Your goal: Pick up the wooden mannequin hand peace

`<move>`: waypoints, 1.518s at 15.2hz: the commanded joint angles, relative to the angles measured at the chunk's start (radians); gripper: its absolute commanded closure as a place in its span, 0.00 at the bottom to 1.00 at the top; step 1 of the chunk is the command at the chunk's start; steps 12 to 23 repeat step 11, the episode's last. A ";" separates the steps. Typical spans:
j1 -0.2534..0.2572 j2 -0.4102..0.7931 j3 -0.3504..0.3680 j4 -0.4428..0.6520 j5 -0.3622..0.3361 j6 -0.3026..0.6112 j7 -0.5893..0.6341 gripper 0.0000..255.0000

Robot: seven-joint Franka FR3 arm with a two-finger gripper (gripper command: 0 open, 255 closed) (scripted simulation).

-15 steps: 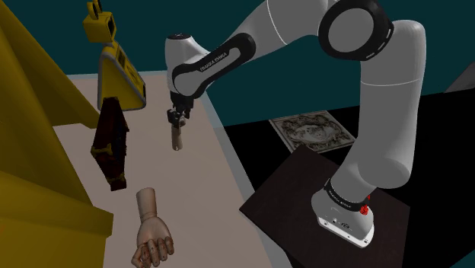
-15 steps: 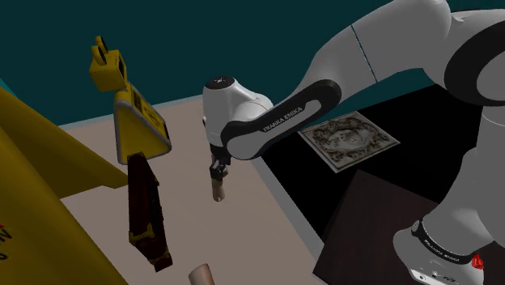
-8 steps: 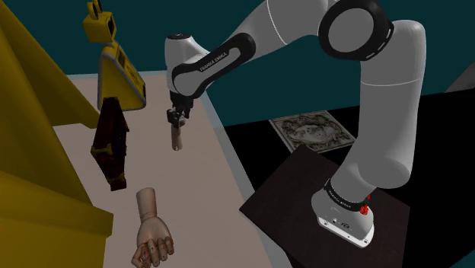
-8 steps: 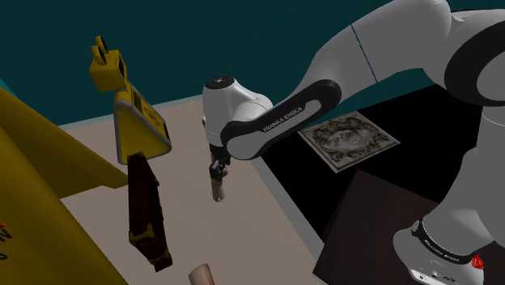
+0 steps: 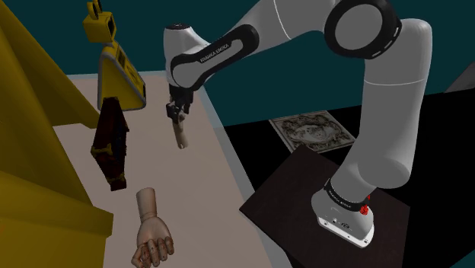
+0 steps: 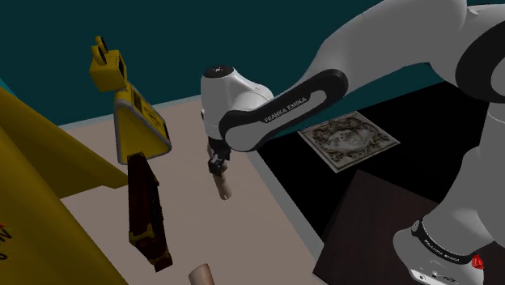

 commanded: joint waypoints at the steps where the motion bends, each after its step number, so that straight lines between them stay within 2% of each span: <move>1: -0.002 -0.014 0.002 0.007 0.004 -0.020 -0.003 1.00; 9: -0.005 -0.062 0.008 0.049 0.017 -0.110 -0.014 1.00; 23: -0.005 -0.063 0.008 0.050 0.018 -0.112 -0.014 1.00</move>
